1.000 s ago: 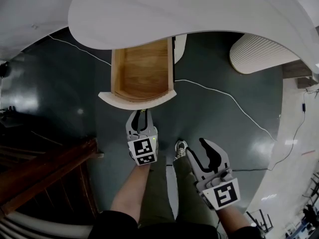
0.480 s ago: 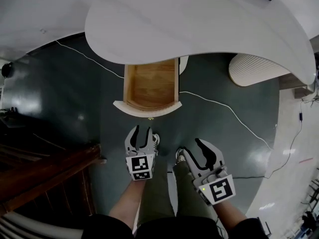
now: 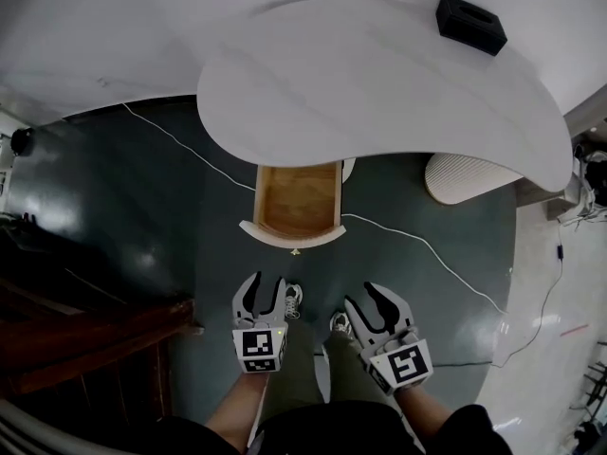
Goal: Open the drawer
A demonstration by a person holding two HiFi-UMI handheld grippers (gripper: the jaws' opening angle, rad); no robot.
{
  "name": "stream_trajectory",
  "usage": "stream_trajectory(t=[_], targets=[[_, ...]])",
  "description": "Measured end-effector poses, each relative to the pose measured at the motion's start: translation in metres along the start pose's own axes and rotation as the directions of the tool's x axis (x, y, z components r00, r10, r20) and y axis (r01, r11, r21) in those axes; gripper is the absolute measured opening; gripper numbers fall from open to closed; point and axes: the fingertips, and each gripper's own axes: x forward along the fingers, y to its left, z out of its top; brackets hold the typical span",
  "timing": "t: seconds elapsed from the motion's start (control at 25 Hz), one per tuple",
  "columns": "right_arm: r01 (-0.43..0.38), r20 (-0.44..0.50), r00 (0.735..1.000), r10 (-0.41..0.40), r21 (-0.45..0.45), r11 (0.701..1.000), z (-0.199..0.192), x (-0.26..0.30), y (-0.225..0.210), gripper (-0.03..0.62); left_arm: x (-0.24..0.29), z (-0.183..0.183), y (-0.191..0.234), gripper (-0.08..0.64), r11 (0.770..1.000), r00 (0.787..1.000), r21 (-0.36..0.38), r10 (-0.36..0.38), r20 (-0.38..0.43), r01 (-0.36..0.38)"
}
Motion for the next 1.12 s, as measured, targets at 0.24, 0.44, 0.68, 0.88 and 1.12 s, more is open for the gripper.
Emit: stream_trajectory(t=[0.24,0.44,0.68,0.88,1.12], targets=[[0.006,0.062,0.998,-0.006,-0.005,1.000,0.044,-0.009,0.021,0.172,-0.035,0.045,0.010,0.173,0.999,0.999,0.044,-0.021,0.043,0.019],[0.019,0.044,0.999,-0.018,-0.017,1.000,0.058,-0.021,0.032,0.170,-0.064,0.076,0.016,0.173,0.998,0.997,0.060,-0.037,0.070,0.033],[0.042,0.087,0.996,-0.037,-0.058,0.997,0.084,-0.029,0.042,0.156,-0.093,0.105,0.011,0.172,0.992,0.992,0.092,-0.095,0.086,0.087],[0.090,0.129,0.988,-0.080,-0.075,0.993,0.103,-0.038,0.043,0.144,-0.107,0.135,-0.002,0.155,0.982,0.977,0.142,-0.148,0.152,0.127],[0.134,0.174,0.978,-0.117,-0.088,0.987,0.124,-0.045,0.048,0.124,-0.120,0.168,-0.006,0.100,0.973,0.963,0.156,-0.198,0.181,0.171]])
